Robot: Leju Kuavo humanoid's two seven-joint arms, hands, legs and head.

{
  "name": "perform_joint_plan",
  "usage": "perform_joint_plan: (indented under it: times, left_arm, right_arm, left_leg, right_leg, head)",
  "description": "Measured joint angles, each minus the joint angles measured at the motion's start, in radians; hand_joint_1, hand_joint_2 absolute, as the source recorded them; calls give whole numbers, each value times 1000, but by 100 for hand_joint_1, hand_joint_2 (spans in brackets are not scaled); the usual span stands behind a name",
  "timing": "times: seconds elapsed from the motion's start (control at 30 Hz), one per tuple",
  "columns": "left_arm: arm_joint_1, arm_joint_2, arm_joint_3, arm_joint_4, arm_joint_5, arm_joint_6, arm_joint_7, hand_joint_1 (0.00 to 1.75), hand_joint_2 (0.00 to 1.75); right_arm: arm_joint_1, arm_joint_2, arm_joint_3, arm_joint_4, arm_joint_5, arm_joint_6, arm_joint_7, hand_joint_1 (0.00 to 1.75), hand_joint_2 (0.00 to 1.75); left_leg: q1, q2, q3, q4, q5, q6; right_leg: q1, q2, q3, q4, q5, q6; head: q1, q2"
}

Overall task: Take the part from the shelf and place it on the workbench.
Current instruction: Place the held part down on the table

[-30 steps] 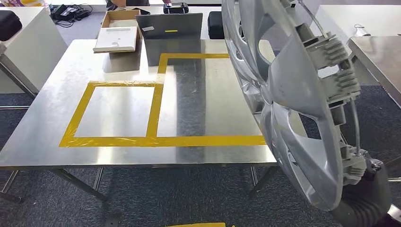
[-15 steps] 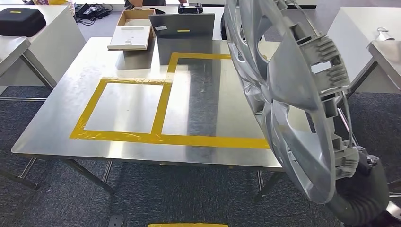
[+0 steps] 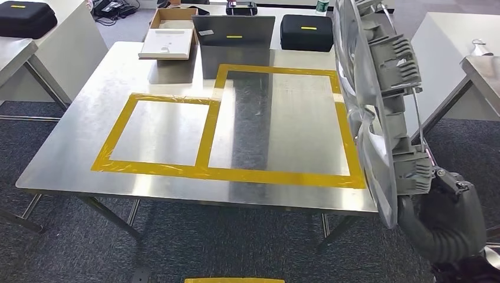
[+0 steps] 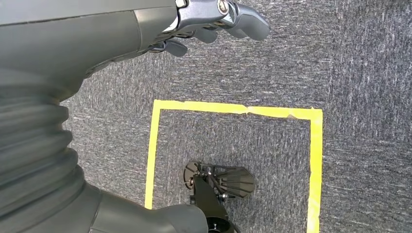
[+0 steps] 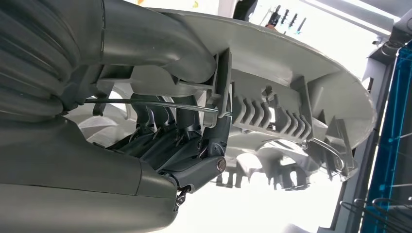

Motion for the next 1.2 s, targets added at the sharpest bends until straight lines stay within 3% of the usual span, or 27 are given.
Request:
perform_joint_plan:
  times: [0.1,0.27,0.37,0.63,0.83,1.03,1.2]
  left_arm:
    - [0,1,0,0,0,0,-1,0,175]
    - [0,0,4,0,0,7,-19,0,175]
    - [0,-2,5,0,0,29,-18,0,175]
    - [-1,-20,36,0,14,70,-9,0,175]
    - [5,-33,43,1,-21,113,-3,0,175]
    - [6,-34,43,2,-36,113,12,0,175]
    - [5,-34,43,2,-59,142,27,0,175]
  right_arm:
    - [-4,-4,0,1,79,-45,14,175,175]
    - [-79,-41,41,67,486,-272,137,175,175]
    - [-153,-68,81,157,654,-360,200,175,175]
    - [-411,-171,247,568,1014,-499,377,175,175]
    - [-554,-199,307,893,1116,-654,399,175,175]
    - [-647,-205,330,1146,1148,-702,385,175,175]
    - [-724,-202,347,1305,1171,-705,323,175,175]
  left_leg:
    - [0,0,0,0,1,1]
    - [1,0,-1,-1,3,0]
    - [1,1,-2,-1,4,-1]
    - [1,2,-2,-1,8,0]
    - [1,-5,-5,-1,9,0]
    - [1,-5,-7,-1,9,0]
    - [1,-5,-7,-1,10,0]
  right_leg:
    - [1,0,0,0,0,2]
    - [2,0,0,2,1,3]
    - [2,1,-1,4,2,4]
    - [2,0,-3,4,5,5]
    - [2,-5,-5,5,5,5]
    - [2,-6,-6,5,5,5]
    - [2,-5,-7,5,5,5]
  head:
    - [0,0]
    - [0,0]
    - [0,0]
    - [0,0]
    - [0,0]
    - [0,0]
    - [0,0]
